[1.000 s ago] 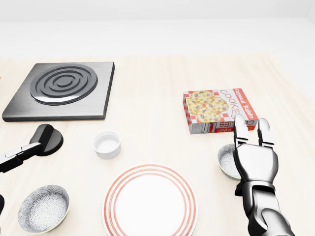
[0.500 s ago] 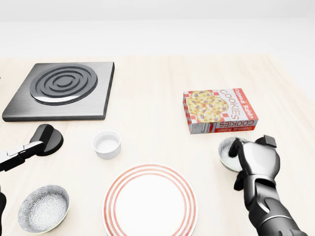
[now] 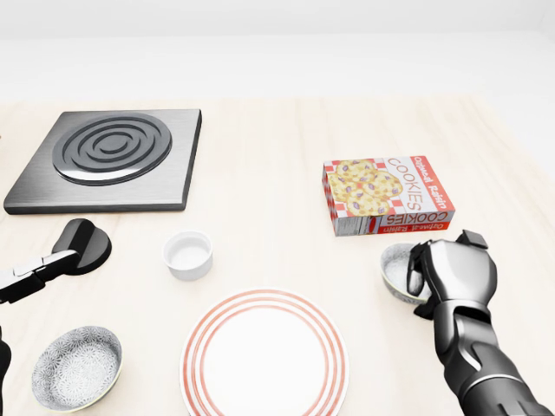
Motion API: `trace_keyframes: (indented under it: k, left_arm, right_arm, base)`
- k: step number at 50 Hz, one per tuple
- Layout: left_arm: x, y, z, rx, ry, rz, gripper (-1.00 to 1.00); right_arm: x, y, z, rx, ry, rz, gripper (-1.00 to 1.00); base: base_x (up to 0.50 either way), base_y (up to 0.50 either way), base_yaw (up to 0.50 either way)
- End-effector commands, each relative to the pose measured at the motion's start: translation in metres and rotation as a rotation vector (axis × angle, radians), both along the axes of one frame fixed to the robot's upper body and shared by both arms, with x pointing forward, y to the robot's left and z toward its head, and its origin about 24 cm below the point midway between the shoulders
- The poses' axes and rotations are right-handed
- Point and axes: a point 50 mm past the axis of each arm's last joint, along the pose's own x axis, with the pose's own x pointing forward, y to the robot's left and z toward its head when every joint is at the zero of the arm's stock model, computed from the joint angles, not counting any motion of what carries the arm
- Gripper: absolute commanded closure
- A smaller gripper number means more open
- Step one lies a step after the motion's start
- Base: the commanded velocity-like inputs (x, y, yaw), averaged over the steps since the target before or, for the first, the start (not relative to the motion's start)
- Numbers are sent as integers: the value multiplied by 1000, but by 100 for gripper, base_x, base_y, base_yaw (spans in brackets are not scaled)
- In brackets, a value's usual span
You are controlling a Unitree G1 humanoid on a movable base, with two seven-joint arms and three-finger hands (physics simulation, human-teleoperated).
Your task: Pick the akita bowl next to the plate and place it on the plate.
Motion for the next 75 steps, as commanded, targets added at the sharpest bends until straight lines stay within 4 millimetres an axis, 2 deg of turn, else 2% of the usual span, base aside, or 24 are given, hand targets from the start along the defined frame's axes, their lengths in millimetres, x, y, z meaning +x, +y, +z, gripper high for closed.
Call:
trace_keyframes:
  k: [1,2,3,9,13,14,15,17,18,23,24,28,33,38,43,53,65,69,75]
  left_arm:
    - [-2,-2,4,-1,2,-4,-100]
    - [-2,-2,4,-1,2,-4,-100]
    - [-1,-1,1,-1,2,-4,-100]
    - [0,-1,0,-2,3,-6,-100]
    - [0,-1,0,-2,4,-7,-100]
    - [1,0,-3,-3,5,-7,-100]
    - [1,0,-4,-3,5,-7,-100]
    - [1,0,-3,-2,5,-7,-100]
    - [0,-1,-1,-2,5,-7,-100]
    - [-1,-2,1,0,4,-8,-100]
    - [1,0,-3,0,5,-8,-100]
    - [0,-2,0,1,5,-9,-100]
    - [0,-1,-1,0,5,-10,-100]
    - [2,0,-6,1,6,-8,-100]
    - [2,0,-6,3,5,-8,-100]
    - [2,0,-5,1,6,-6,-100]
    - [1,-1,-3,-1,6,-6,-100]
    - [1,0,-4,0,5,-6,-100]
    - [2,1,-5,-1,6,-7,-100]
  right_arm:
    - [8,1,45,-157,-201,26,100]
    - [7,2,48,-160,-222,28,100]
    - [6,5,64,-179,-305,44,100]
    - [-1,15,96,-222,-410,84,100]
    - [-13,22,137,-252,-499,112,100]
    - [-13,22,138,-252,-500,108,100]
    - [-17,23,147,-263,-520,110,100]
    - [-30,27,181,-261,-599,124,100]
    - [-33,29,187,-260,-614,126,100]
    - [-49,42,210,-268,-663,155,100]
    - [-53,46,214,-268,-677,166,100]
    - [-63,59,221,-264,-696,206,100]
    - [-82,86,232,-261,-759,337,100]
    - [-95,103,235,-261,-795,422,100]
    - [-98,115,229,-253,-779,452,100]
    - [-96,139,195,-199,-665,521,100]
    - [-87,147,152,-202,-511,545,100]
    - [-86,148,143,-175,-479,560,100]
    - [-82,151,116,-74,-377,588,100]
  base:
    - [0,0,0]
    - [0,0,0]
    - [0,0,0]
    - [0,0,0]
    - [0,0,0]
    - [0,0,0]
    - [0,0,0]
    - [0,0,0]
    - [0,0,0]
    - [0,0,0]
    - [0,0,0]
    - [0,0,0]
    - [0,0,0]
    - [0,0,0]
    - [0,0,0]
    - [0,0,0]
    - [0,0,0]
    - [0,0,0]
    - [0,0,0]
